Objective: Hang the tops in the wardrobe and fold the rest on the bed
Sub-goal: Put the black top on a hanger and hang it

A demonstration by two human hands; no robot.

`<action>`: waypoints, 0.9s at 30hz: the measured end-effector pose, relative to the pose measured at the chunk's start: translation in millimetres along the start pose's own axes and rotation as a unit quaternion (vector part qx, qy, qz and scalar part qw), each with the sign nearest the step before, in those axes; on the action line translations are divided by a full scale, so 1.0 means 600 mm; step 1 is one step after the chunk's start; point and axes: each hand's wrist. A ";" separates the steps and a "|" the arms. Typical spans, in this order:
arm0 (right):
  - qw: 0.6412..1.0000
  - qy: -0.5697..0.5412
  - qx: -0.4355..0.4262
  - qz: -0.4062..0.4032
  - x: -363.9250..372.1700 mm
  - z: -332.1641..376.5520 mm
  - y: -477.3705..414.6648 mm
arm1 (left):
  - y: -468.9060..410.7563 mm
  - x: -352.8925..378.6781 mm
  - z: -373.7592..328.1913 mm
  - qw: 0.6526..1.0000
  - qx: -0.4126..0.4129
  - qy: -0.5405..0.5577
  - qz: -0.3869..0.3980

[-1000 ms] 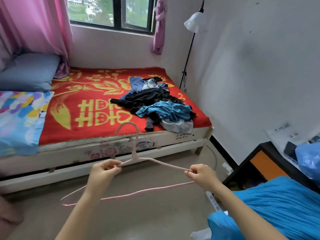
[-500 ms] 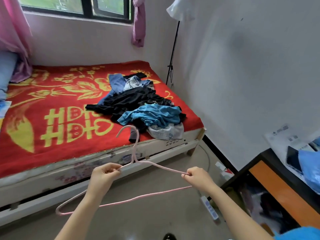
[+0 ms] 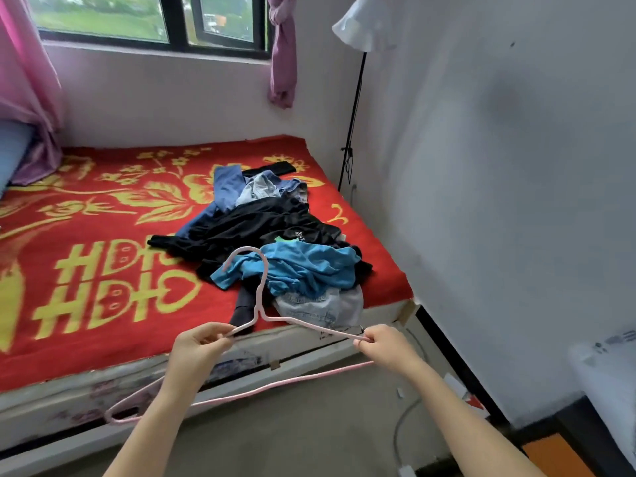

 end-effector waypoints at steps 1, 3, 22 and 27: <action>1.000 0.007 -0.007 0.007 -0.007 -0.003 -0.021 | -0.012 0.005 0.003 1.000 -0.004 0.000 -0.006; 1.000 0.014 -0.018 0.019 -0.016 0.001 -0.053 | -0.027 0.009 0.008 1.000 -0.008 0.001 -0.011; 0.988 -0.035 -0.116 0.093 -0.030 0.276 -0.479 | -0.471 -0.104 0.047 0.998 0.035 -0.057 -0.019; 0.978 -0.086 -0.135 0.136 -0.003 0.329 -0.528 | -0.545 -0.100 0.076 0.989 0.083 -0.117 0.018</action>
Point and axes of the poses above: each hand's wrist, its own y-axis away from the middle knuckle, its own x-axis out of the palm, z = x × y, and after that the axes turned 3 degrees about z, right-handed
